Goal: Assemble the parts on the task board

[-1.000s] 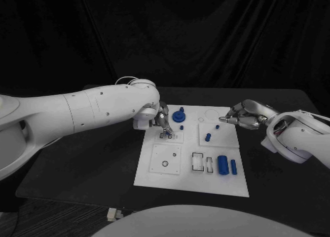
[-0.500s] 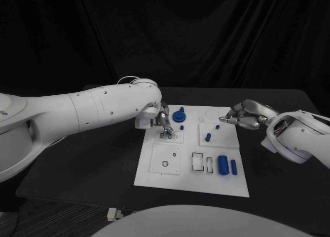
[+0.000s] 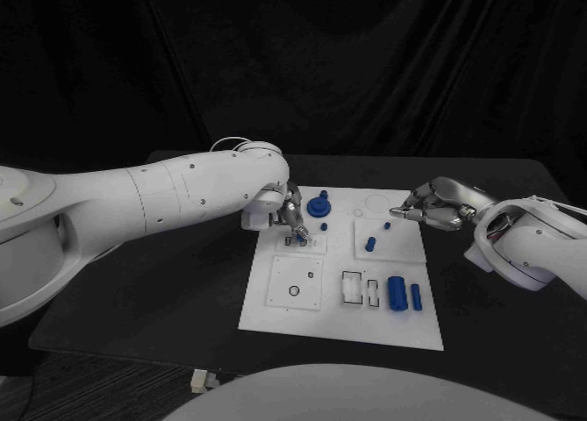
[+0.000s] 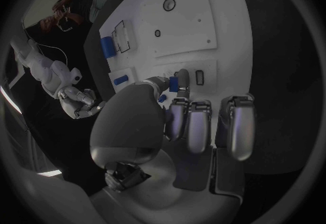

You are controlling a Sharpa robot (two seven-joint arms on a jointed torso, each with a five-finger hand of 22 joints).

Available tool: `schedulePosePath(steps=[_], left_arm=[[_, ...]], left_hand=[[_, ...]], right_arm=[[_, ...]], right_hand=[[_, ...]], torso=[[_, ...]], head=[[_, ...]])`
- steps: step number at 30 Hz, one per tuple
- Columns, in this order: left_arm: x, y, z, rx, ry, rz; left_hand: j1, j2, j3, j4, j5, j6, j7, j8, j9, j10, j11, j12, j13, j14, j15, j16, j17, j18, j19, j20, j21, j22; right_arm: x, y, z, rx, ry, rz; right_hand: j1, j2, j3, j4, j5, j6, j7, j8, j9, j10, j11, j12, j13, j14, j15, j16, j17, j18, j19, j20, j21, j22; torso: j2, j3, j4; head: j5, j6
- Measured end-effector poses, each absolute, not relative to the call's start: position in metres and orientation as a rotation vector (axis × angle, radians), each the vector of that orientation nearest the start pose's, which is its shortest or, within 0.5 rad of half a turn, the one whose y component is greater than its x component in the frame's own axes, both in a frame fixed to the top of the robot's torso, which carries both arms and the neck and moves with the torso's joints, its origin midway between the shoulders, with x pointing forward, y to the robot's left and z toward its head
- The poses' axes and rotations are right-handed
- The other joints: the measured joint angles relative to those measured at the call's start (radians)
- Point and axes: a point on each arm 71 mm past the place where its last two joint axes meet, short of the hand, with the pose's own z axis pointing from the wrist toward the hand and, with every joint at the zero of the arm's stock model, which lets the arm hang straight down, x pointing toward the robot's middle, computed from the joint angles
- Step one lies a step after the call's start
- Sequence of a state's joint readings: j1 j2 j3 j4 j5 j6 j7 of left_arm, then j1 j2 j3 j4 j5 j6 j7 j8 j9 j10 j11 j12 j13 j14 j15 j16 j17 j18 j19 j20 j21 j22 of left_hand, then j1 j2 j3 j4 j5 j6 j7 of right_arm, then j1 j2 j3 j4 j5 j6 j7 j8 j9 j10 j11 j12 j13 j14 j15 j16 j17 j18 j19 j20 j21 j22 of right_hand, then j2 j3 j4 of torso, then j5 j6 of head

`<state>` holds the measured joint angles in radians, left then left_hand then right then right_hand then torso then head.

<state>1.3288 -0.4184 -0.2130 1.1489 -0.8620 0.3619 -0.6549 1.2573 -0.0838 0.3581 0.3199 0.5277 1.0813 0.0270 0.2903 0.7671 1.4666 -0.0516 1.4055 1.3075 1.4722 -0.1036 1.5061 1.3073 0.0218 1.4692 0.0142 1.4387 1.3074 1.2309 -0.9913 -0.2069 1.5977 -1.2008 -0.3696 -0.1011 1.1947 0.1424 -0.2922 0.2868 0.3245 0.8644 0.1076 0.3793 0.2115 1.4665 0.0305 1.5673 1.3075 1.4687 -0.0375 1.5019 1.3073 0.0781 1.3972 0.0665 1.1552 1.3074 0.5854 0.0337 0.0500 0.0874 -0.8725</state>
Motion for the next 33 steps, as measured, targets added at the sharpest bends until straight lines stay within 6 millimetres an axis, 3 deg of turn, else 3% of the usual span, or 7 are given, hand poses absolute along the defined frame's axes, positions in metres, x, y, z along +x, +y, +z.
schedulePosePath(steps=[33], left_arm=[[0.515, 0.1138, -0.2502, -0.048, 2.64, -0.218]], left_hand=[[-0.005, 0.003, 0.0, 0.0, -0.006, 0.003, 0.001, -0.004, 0.001, 0.0, 0.0, 0.0, 0.0, 0.0, 0.0, 0.0, 0.0, 0.0, 0.0, 0.0, 0.0, 0.0]], right_arm=[[0.4515, -0.2584, -0.2246, 0.112, 1.829, 0.638]], right_hand=[[0.0, 0.0, 0.0, 0.0, 0.0, 0.0, 0.0, 0.0, 0.001, 0.0, 0.0, 0.0, 0.0, 0.0, 0.0, 0.0, 0.0, 0.0, 0.0, 0.0, -0.006, 0.001]], torso=[[-0.001, 0.0001, 0.0004]], head=[[0.002, 0.0]])
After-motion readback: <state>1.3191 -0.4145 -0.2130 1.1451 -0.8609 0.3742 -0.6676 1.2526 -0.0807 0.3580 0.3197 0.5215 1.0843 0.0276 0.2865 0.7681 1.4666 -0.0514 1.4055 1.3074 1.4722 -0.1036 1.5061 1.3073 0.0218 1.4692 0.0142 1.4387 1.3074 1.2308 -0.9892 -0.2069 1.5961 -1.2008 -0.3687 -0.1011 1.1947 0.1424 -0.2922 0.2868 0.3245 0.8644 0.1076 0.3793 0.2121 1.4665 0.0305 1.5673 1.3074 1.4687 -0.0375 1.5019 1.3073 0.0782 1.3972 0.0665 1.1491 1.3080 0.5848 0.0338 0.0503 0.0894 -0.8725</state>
